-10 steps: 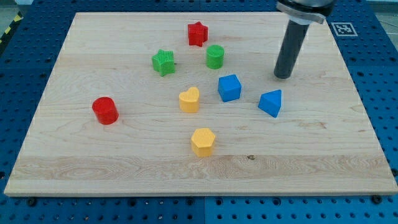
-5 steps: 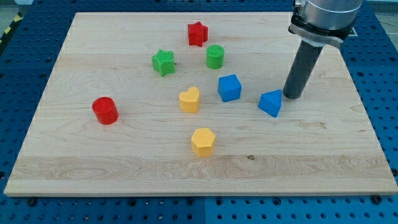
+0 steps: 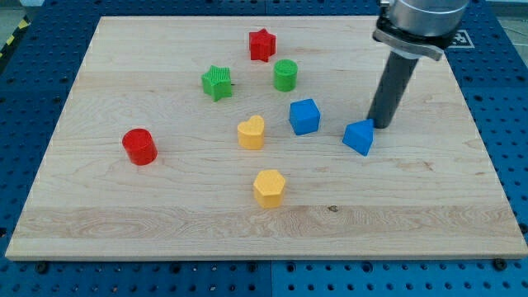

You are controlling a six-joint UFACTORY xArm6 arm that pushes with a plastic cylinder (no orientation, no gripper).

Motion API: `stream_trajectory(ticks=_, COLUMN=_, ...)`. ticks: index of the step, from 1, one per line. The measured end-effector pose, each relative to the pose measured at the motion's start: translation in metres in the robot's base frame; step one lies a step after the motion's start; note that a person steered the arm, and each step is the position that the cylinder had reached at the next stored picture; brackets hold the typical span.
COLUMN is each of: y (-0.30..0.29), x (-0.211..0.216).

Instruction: Move the blue cube vertically below the green circle

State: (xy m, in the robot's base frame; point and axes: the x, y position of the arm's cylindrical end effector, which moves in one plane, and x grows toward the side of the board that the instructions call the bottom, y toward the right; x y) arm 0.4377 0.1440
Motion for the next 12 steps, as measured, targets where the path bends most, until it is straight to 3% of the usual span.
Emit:
stream_trajectory(ticks=2, y=-0.016, x=-0.029)
stream_trajectory(ticks=6, y=-0.017, x=-0.010)
stream_trajectory(ticks=12, y=-0.085, x=-0.008)
